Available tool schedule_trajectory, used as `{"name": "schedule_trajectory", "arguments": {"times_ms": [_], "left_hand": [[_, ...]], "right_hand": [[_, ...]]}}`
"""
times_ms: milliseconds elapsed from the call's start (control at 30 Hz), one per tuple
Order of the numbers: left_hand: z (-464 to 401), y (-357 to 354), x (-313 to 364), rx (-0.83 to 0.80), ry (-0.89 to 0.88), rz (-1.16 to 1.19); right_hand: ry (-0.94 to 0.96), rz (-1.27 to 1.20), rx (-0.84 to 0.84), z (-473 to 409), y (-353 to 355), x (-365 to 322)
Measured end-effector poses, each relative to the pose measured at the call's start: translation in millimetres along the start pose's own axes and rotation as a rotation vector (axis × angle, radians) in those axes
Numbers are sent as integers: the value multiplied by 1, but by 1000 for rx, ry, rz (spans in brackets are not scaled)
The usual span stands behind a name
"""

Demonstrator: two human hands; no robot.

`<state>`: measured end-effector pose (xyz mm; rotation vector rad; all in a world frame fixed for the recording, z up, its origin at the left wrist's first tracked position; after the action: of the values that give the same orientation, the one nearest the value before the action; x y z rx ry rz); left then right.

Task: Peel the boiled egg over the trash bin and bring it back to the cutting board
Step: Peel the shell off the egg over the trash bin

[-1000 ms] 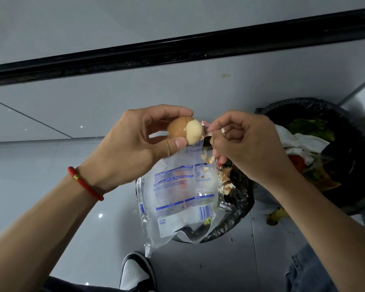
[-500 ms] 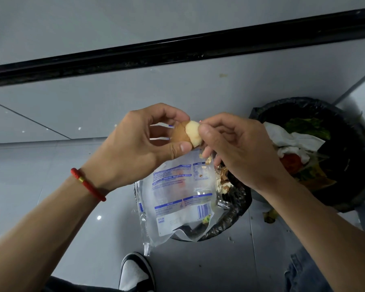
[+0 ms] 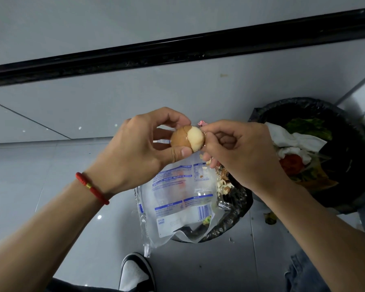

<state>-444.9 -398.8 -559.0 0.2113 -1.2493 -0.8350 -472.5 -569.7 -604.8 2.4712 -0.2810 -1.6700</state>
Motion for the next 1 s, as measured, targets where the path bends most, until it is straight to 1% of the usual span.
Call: {"name": "schedule_trajectory", "arguments": {"times_ms": [200, 300, 367, 433, 600, 767, 900, 1000], "left_hand": [[1, 3, 3, 23, -31, -5], [3, 1, 5, 29, -46, -38], [4, 1, 9, 94, -87, -135], [5, 2, 11, 138, -109, -171], [2, 3, 5, 108, -61, -59], [-1, 2, 0, 43, -16, 42], [-1, 1, -1, 33, -18, 81], [0, 1, 0, 35, -20, 99]], "right_hand": [[-110, -184, 28, -2, 1, 7], [-87, -182, 31, -2, 1, 3], [-61, -140, 46, 0, 0, 0], [-64, -110, 68, 1, -1, 0], [-112, -165, 100, 1, 1, 1], [-144, -164, 96, 1, 3, 3], [-181, -164, 77, 1, 1, 3], [-240, -249, 62, 1, -3, 4]]}}
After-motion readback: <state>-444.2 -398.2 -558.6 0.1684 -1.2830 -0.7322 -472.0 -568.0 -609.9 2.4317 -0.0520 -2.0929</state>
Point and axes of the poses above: each hand's wrist, its own z-axis away from the middle knuckle, its own y-axis out of the back of the hand, x = y × z, the point moved 7 cm from there along -z, towards the middle knuckle, and after that the axes turned 9 degrees about y, right-handed, at the moved point
